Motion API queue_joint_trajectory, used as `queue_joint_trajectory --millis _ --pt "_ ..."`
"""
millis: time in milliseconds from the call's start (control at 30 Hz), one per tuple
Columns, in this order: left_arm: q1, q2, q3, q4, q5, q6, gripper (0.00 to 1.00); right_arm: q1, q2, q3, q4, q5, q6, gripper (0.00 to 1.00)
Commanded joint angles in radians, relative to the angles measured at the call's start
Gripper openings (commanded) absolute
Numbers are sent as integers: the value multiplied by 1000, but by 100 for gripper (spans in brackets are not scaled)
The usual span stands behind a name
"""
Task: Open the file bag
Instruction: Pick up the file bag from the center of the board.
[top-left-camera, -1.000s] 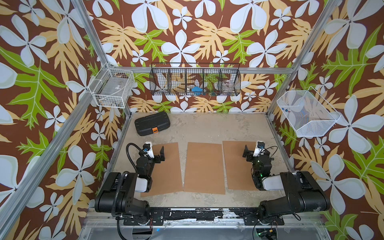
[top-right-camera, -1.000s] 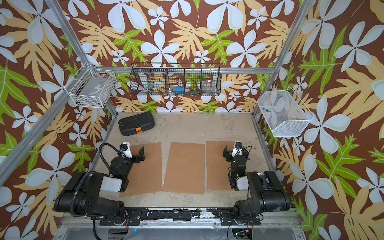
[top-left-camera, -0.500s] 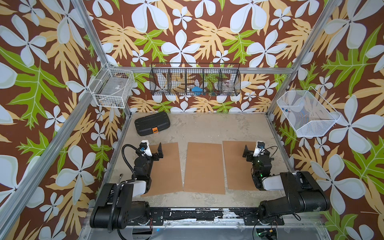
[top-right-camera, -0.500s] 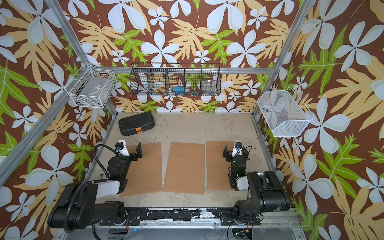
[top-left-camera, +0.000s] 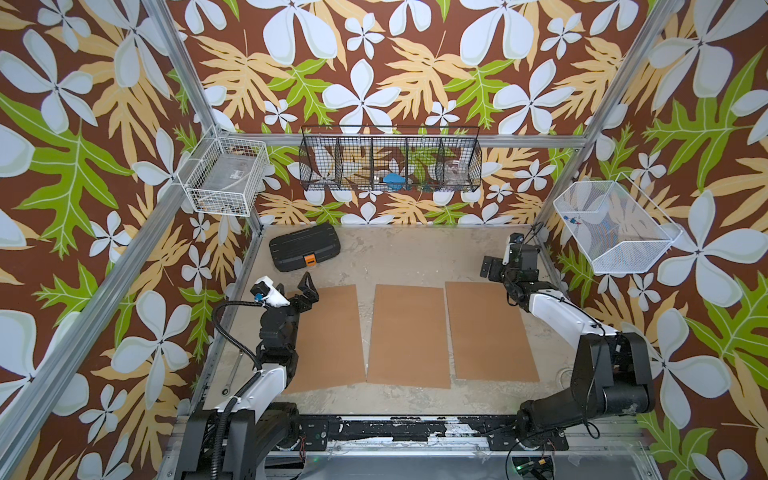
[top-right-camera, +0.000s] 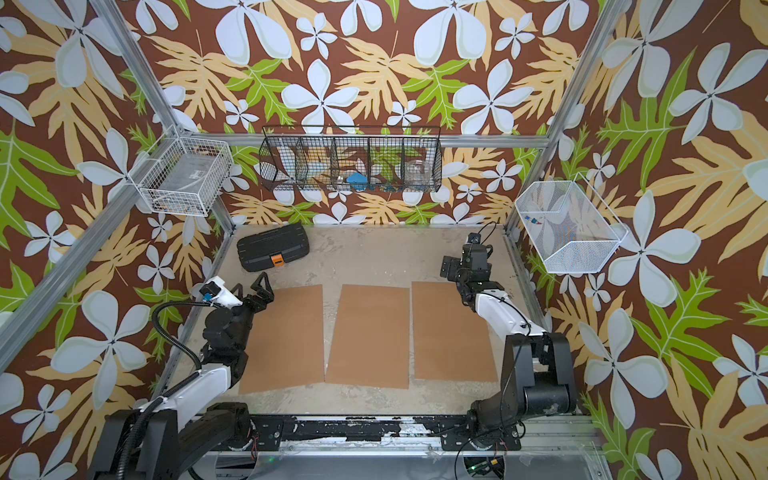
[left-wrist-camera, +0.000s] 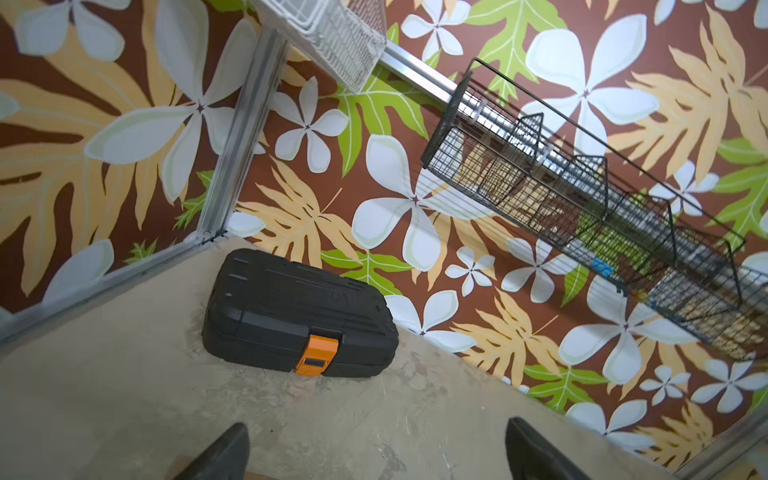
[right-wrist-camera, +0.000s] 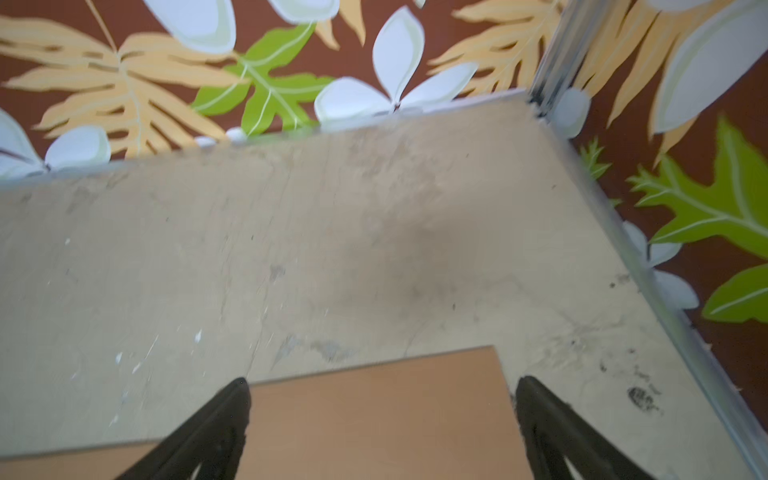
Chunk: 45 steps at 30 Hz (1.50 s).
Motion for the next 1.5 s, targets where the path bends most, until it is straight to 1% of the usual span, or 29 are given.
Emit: queue_joint_trajectory --millis 0,33,67,100,167,267,333,467,633,833,967,1100,1200,1333,1467 --pt "2 7 -46 41 -20 -185 100 1 -40 -2 -112 -92 27 100" --pt "2 16 -51 53 22 -160 100 4 -54 -9 -126 -87 27 100" --pt "2 22 -23 -10 63 -131 100 5 -74 -18 -140 -82 27 100" --pt "0 31 29 -119 90 -107 100 5 -94 -31 -151 -80 27 100" --pt "-9 54 128 -301 106 -85 100 5 -131 -56 -169 -104 32 100" --pt "-64 85 223 -470 69 -85 100 20 -184 -93 -198 -148 68 99" --pt "-100 110 278 -551 80 -75 100 50 -226 -120 -215 -146 88 97" --pt "-174 137 364 -729 39 -58 100 106 -301 -158 -277 -158 130 93" --pt "-242 119 382 -814 61 -55 100 132 -375 -204 -338 -250 179 87" --pt "-323 124 372 -865 117 -61 100 184 -421 -256 -375 -314 207 85" --pt "-405 182 398 -895 128 -51 100 210 -421 -297 -396 -339 227 82" --pt "-477 267 447 -910 129 -22 99 245 -456 -364 -398 -394 292 80" --pt "-495 327 488 -910 134 -8 93 291 -501 -396 -431 -388 356 79" --pt "-500 398 552 -910 138 14 76 342 -576 -434 -466 -386 434 79" --pt "-503 488 620 -913 165 38 69 372 -632 -474 -500 -389 484 79"
